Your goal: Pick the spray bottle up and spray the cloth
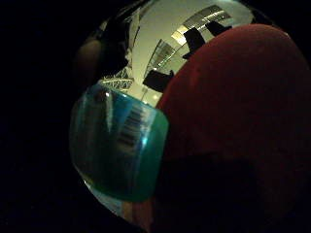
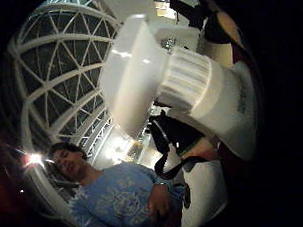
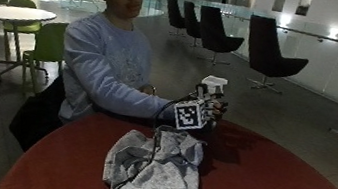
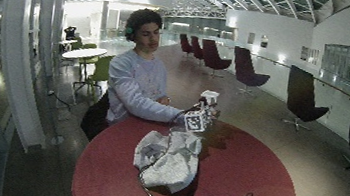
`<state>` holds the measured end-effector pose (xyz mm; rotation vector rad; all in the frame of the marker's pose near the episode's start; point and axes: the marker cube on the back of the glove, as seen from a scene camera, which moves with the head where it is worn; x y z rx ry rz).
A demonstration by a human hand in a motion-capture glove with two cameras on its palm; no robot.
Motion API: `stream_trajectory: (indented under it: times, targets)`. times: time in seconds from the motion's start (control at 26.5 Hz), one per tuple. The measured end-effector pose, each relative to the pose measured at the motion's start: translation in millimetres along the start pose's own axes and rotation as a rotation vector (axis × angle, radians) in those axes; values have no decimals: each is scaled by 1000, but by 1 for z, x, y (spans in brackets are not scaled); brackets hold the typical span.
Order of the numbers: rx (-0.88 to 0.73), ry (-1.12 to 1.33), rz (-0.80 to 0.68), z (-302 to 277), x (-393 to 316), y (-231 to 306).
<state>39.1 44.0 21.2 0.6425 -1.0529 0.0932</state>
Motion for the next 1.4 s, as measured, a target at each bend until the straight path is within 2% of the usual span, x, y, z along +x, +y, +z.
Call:
stream_trajectory:
  times: [0.23,0.45,0.91,1.1,1.4]
  targets:
    - [-29,187,-10,-65,-32,28]
    - [-75,495,-25,-148,-46,99]
    - [59,1060,101,-312,-40,221]
    - [79,1130,153,-343,-29,248]
    - [90,1155,185,-357,-23,262]
